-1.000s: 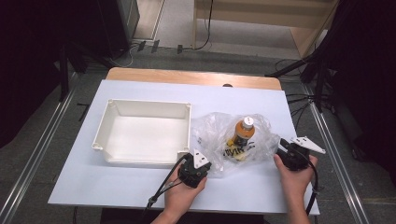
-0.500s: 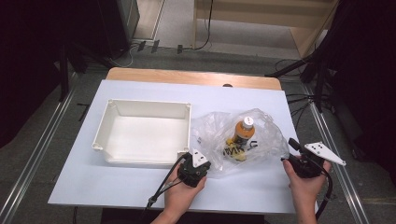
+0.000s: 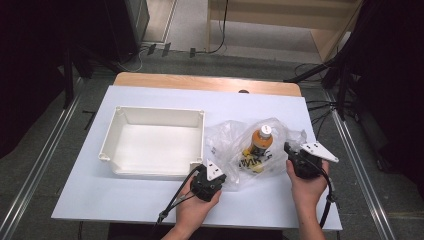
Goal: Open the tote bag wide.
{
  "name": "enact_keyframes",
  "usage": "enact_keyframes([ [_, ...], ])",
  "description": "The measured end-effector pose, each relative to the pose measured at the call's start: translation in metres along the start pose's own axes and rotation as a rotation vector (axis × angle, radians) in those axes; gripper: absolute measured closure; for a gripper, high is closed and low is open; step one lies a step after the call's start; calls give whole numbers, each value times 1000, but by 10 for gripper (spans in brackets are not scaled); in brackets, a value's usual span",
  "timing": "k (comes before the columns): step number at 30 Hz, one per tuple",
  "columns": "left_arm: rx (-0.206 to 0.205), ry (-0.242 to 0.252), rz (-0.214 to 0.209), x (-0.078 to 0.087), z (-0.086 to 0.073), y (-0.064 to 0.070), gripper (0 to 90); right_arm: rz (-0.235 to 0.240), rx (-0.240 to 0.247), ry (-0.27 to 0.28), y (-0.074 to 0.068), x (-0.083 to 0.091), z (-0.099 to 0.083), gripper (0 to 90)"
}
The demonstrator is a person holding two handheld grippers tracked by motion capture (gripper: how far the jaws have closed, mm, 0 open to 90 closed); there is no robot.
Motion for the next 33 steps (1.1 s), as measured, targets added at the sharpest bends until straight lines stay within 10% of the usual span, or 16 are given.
enact_keyframes([
  [6,13,0,-10,-1,0,-1,900,9,-100,-189,17,-28,-18,896],
  [11,5,-5,-6,0,0,-1,900,78,-111,-67,18,-11,-19,456],
  [17,4,0,-5,0,0,-1,900,63,-59,13,14,21,-17,260],
  [27,3,12,-5,-1,0,0,900,66,-41,140,4,63,8,152],
  [33,9,10,-9,0,-1,0,900,-19,-20,218,-7,81,30,149],
])
Point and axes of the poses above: each handheld gripper's, and its own axes: x roughly backward along the jaws, z roughly out of its top, y roughly to its right, the point moved 1 cm from there along -x, roughly forward along the jaws, and after that the axes turned 8 degrees about -y, right-handed, at the moved point
